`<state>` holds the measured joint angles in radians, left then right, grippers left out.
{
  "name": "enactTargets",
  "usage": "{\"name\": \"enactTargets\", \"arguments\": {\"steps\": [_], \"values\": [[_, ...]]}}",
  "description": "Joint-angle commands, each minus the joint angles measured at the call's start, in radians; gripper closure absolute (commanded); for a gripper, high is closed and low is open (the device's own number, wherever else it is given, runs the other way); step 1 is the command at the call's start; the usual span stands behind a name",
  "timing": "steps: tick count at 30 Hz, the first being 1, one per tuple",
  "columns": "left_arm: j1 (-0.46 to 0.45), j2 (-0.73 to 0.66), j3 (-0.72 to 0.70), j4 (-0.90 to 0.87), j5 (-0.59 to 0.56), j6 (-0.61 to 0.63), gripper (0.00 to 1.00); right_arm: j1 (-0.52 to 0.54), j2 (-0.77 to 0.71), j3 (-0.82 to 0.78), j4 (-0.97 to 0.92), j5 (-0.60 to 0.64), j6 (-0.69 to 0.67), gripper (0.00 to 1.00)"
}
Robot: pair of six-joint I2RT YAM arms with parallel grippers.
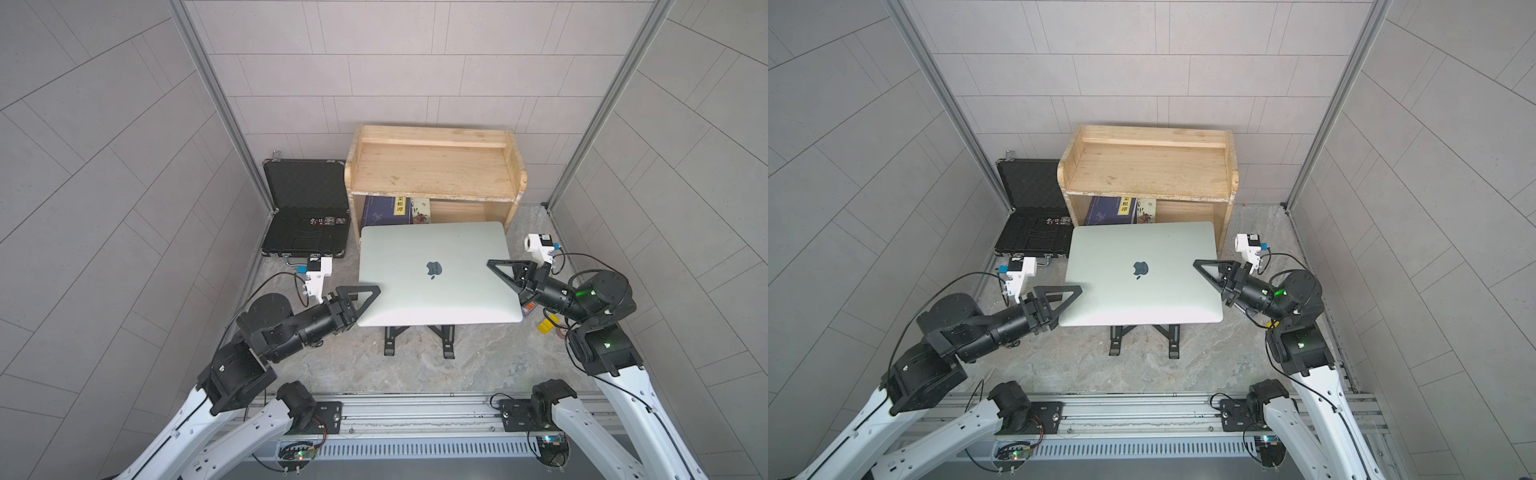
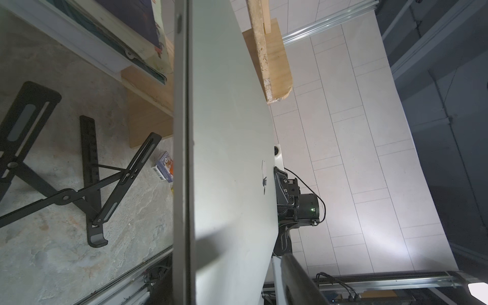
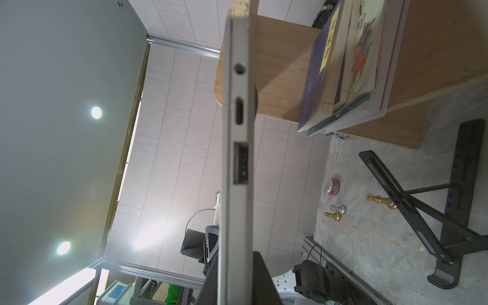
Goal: Close the laptop lid and set it aside
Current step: Place the laptop on the shelf.
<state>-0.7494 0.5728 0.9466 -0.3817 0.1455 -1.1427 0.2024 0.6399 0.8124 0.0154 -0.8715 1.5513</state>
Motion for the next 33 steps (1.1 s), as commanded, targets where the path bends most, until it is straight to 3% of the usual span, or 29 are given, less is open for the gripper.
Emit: {"name": "enactTargets", "arguments": {"steps": [1,9,19,28,33], "values": [[-0.005,0.011,0.051,0.079,0.039,-0.005,0.52,0.001,-0.016,0.078,0.122,0.0,0.021,1.0],[-0.006,0.099,0.134,0.098,0.058,-0.001,0.66,0.001,0.02,0.17,0.045,-0.003,-0.004,1.0],[0.015,0.273,0.322,0.061,0.055,0.055,0.66,-0.001,0.139,0.27,0.043,0.014,-0.013,1.0],[0.189,0.423,0.382,0.148,0.208,-0.028,0.69,-0.017,0.258,0.353,0.023,0.018,-0.044,1.0],[0.235,0.481,0.417,0.181,0.242,-0.044,0.7,-0.027,0.322,0.372,0.018,0.021,-0.061,1.0]]}}
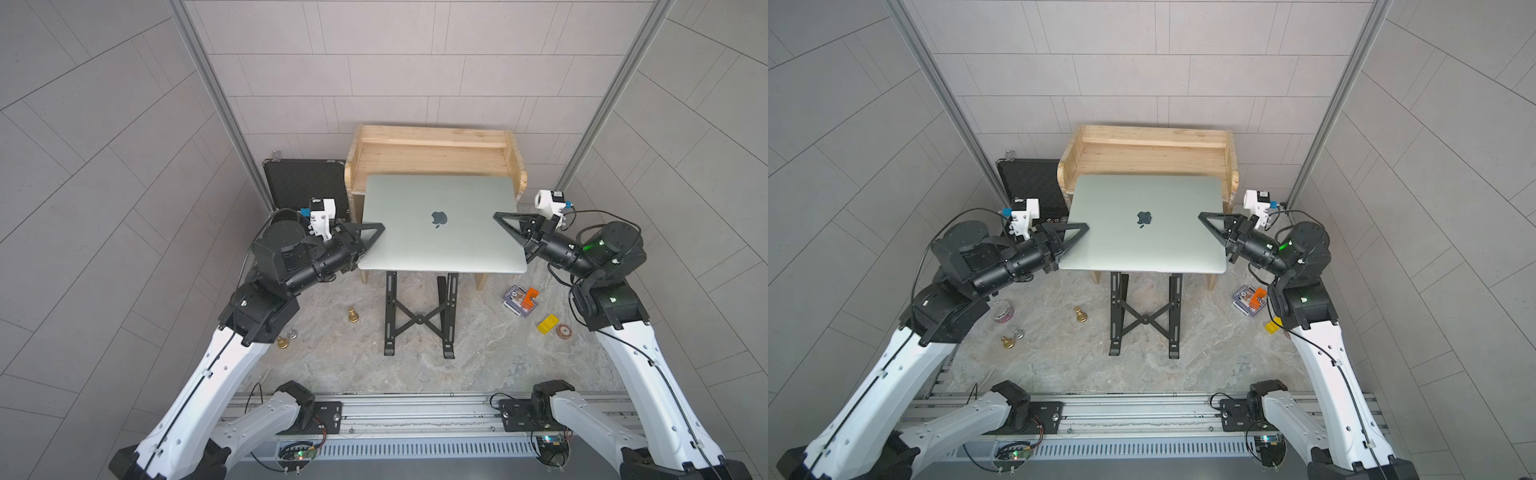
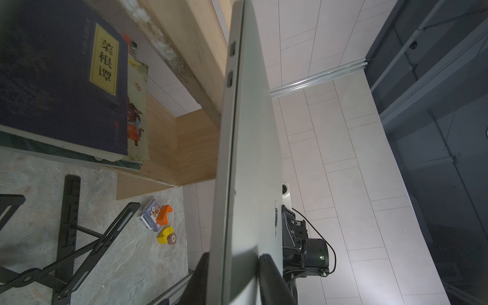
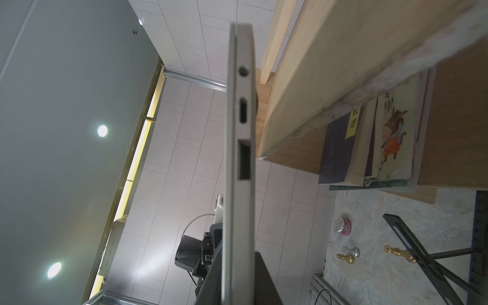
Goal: Close the laptop lid and set it aside
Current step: Place the laptop on the shelf.
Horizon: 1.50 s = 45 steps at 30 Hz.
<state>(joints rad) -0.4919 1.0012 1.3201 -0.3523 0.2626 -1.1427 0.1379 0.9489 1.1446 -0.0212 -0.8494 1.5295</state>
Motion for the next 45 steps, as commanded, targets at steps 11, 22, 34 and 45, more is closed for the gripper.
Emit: {"name": "enactTargets", "arguments": {"steps": [11,22,34,45], "values": [[0.023,0.141,0.108,0.177,0.154,-0.064,0.69,0.036,0.09,0.064,0.05,0.047,-0.026,1.0],[0.062,0.117,0.086,0.188,0.143,-0.078,0.34,0.035,0.102,0.087,-0.02,0.122,-0.033,1.0],[0.086,-0.042,0.033,-0.019,-0.011,0.073,0.14,0.036,0.105,0.079,-0.049,0.203,-0.008,1.0],[0.086,-0.078,0.148,-0.293,-0.08,0.372,0.35,0.036,0.109,0.078,-0.056,0.246,0.008,1.0]]}}
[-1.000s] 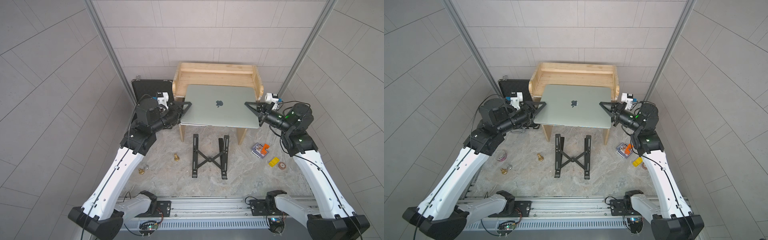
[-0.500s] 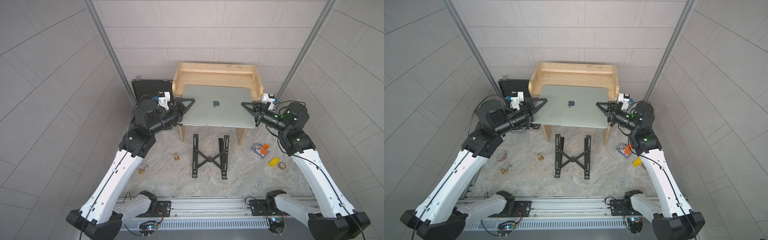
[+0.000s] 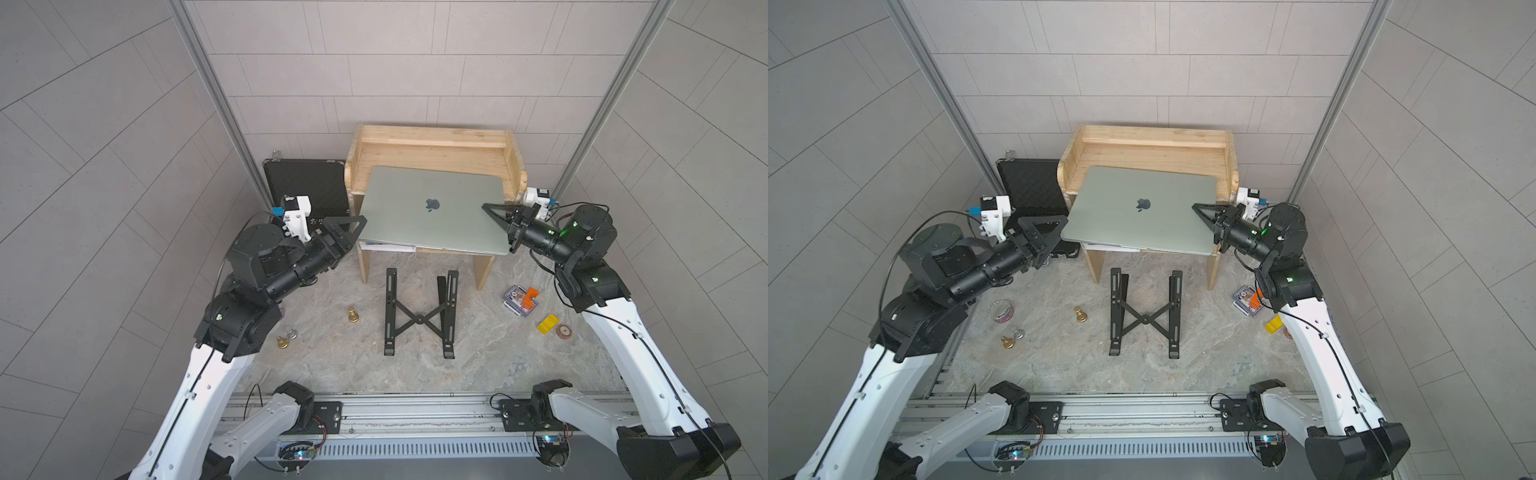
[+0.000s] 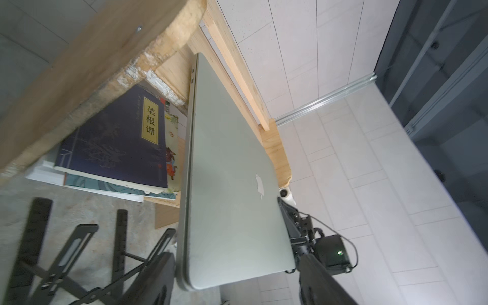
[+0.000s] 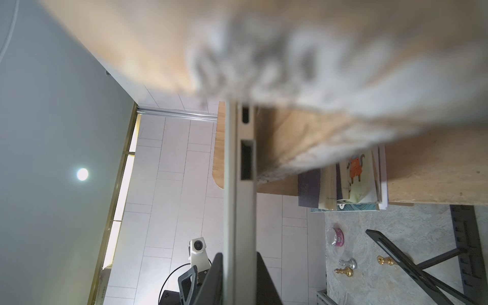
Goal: Close the laptop lid and set it aside
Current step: Place the laptop on the shelf.
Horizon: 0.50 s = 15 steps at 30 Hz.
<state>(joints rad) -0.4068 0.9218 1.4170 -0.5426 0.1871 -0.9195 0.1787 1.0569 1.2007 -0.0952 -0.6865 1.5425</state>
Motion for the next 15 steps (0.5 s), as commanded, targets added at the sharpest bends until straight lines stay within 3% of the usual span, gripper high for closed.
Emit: {"name": "enactTargets", "arguments": {"steps": [1,4,7,15], "values": [[-0.005,-0.004,0.057,-0.128,-0.003,0.165,0.38,-0.004,0.001,0.022,0.02,0.085,-0.002,1.0],[-0.065,-0.038,0.053,-0.193,-0.054,0.217,0.48,-0.005,0.006,0.025,0.021,0.088,-0.002,1.0],[-0.187,-0.045,0.059,-0.257,-0.162,0.271,0.56,-0.004,0.009,0.025,0.022,0.094,-0.006,1.0],[-0.679,0.196,0.196,-0.344,-0.579,0.38,0.54,-0.003,0.009,0.025,0.001,0.108,-0.029,1.0]]}}
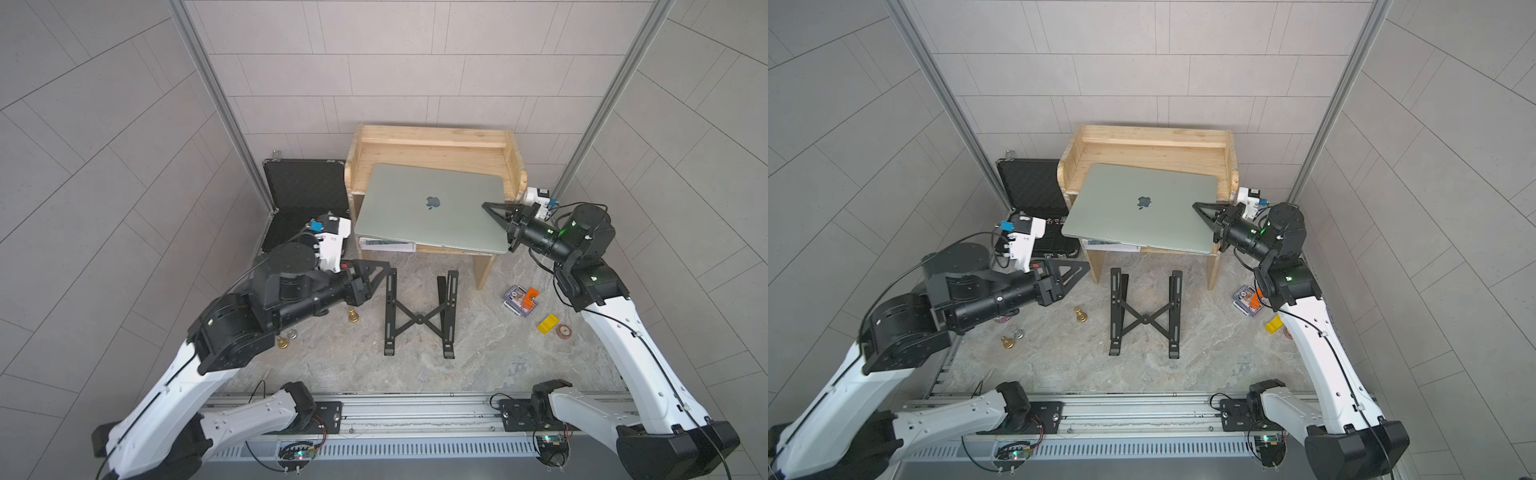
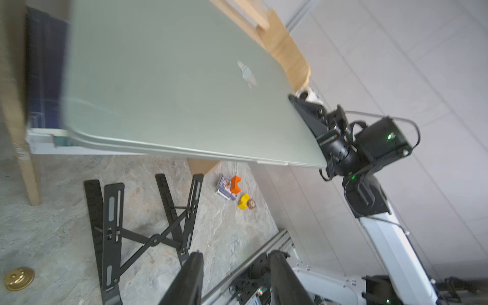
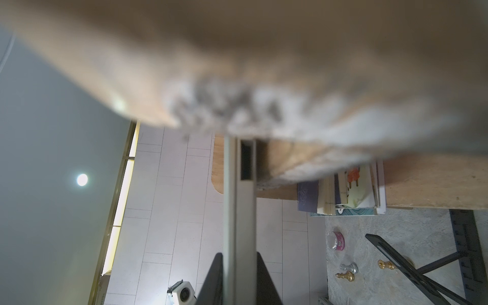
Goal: Close the laptop lid and set it aside
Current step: Place the laptop on the shelf.
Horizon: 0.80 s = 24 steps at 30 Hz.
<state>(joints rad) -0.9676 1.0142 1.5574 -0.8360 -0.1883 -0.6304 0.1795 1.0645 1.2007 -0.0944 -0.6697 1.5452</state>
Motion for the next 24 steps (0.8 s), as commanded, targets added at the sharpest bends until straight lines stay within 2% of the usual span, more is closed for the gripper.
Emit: {"name": "enactTargets", "arguments": {"steps": [1,7,15,19,24], "values": [[-0.147,0.148,0.083,-0.055,-0.219,0.101,0.53,-0.004,0.002,0.025,-0.002,0.091,-0.034,1.0],[-0.195,0.319,0.199,-0.079,-0.223,0.127,0.51,-0.005,0.001,0.029,-0.009,0.09,-0.049,1.0],[-0.194,0.367,0.257,-0.072,-0.323,0.185,0.49,-0.005,-0.003,0.025,-0.016,0.09,-0.063,1.0],[-0.188,0.406,0.33,-0.09,-0.366,0.224,0.47,-0.005,-0.003,0.023,-0.016,0.09,-0.066,1.0],[-0.16,0.476,0.41,-0.13,-0.328,0.244,0.47,-0.005,-0.002,0.023,-0.014,0.09,-0.066,1.0]]}}
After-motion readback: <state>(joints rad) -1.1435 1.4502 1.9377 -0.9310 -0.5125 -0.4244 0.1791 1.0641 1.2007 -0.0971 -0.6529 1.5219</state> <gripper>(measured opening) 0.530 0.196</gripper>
